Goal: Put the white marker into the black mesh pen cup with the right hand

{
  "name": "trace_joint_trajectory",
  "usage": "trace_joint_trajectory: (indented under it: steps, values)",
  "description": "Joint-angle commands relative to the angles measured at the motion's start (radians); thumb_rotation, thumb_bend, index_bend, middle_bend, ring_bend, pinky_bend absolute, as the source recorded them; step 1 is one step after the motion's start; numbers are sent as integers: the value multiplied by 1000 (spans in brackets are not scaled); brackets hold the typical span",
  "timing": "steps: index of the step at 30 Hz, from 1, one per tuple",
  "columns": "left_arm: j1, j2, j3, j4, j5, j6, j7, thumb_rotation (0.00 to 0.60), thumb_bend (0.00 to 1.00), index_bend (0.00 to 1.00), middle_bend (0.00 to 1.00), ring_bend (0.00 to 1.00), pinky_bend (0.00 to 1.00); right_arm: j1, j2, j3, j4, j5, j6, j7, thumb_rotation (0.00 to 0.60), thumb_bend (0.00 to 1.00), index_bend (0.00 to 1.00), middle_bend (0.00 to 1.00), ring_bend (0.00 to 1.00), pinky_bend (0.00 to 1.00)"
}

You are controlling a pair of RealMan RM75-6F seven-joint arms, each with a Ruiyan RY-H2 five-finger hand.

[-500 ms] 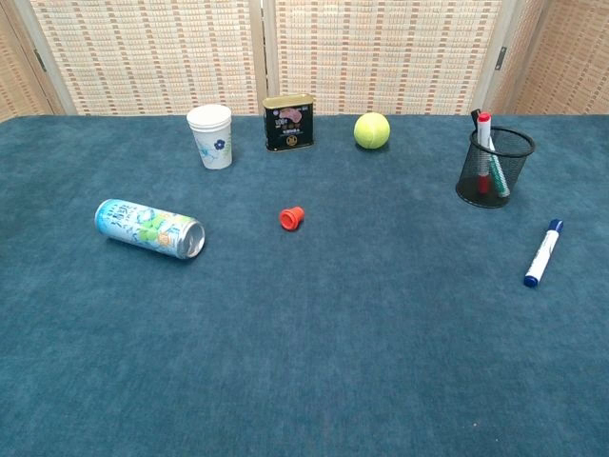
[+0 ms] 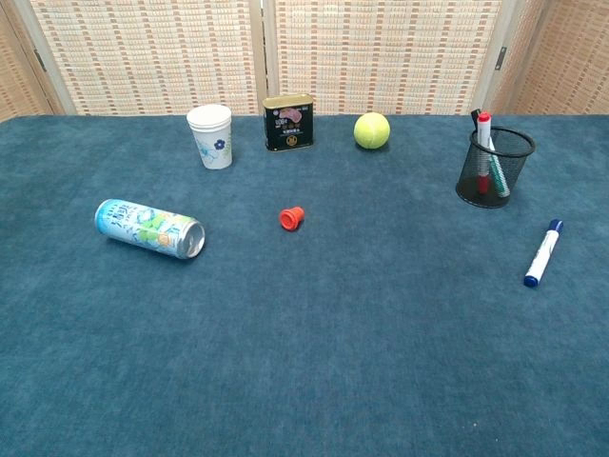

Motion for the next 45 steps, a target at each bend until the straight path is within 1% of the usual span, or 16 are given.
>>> trace_joint_trajectory:
  steps: [1, 3, 6, 12, 14, 15, 18, 20, 22, 26, 29, 32, 35, 42, 45]
  values:
    - [1, 3, 0, -2, -13, -9, -4, 600, 302, 66, 16, 104, 327, 3, -15, 4, 22, -8, 12, 5, 600, 12, 251, 135, 35, 270]
    - [3, 6, -3, -9, -18, -5, -12, 600, 302, 66, 16, 104, 327, 7, -29, 6, 47, -15, 14, 10, 600, 12, 284, 155, 52, 286]
    - [5, 11, 0, -17, -9, -1, -20, 600, 302, 66, 16, 104, 327, 30, -53, 12, 85, -14, -14, 13, 600, 10, 322, 192, 81, 316]
    - [2, 6, 3, -16, -1, -4, -2, 600, 302, 66, 16, 104, 327, 122, -96, 18, 177, -38, -128, 28, 600, 9, 435, 268, 156, 392]
    - [0, 5, 3, -14, -8, -12, 2, 600, 301, 66, 16, 104, 327, 153, -115, 23, 210, -45, -158, 44, 600, 12, 496, 294, 197, 429]
    - [-1, 5, 3, -13, -10, -15, 4, 600, 301, 66, 17, 104, 327, 164, -124, 27, 222, -45, -168, 53, 600, 12, 510, 301, 215, 442]
    - [-2, 4, 2, -12, -19, -22, 6, 600, 301, 66, 18, 104, 328, 199, -159, 38, 270, -54, -183, 65, 600, 12, 516, 339, 278, 475]
    - [-3, 4, 2, -13, -21, -25, 5, 600, 302, 66, 18, 104, 328, 223, -190, 44, 313, -62, -190, 68, 600, 9, 518, 389, 342, 521]
    - [-3, 5, 2, -14, -21, -27, 6, 600, 302, 67, 19, 104, 328, 243, -209, 47, 336, -57, -215, 77, 600, 12, 521, 414, 382, 562]
    - [-4, 5, 4, -15, -19, -27, 6, 600, 302, 68, 19, 104, 328, 265, -231, 52, 358, -46, -244, 85, 600, 10, 524, 437, 449, 626]
    - [-4, 6, 5, -15, -19, -29, 5, 600, 302, 69, 19, 104, 329, 285, -254, 54, 385, -41, -266, 80, 600, 12, 501, 459, 495, 652]
    - [-5, 6, 7, -17, -19, -35, 10, 600, 302, 69, 20, 104, 329, 331, -310, 67, 454, -9, -341, 72, 600, 11, 489, 460, 500, 653]
    - [-6, 5, 11, -18, -16, -38, 16, 600, 302, 71, 19, 104, 329, 358, -349, 71, 508, 2, -374, 78, 600, 13, 496, 460, 499, 653]
    - [-9, 7, 14, -20, -17, -46, 16, 600, 302, 78, 21, 104, 331, 414, -437, 77, 622, 19, -430, 112, 600, 10, 515, 460, 475, 652]
    - [-10, 7, 14, -21, -19, -50, 14, 600, 302, 78, 21, 104, 331, 430, -468, 75, 662, 16, -436, 130, 600, 13, 528, 460, 462, 649]
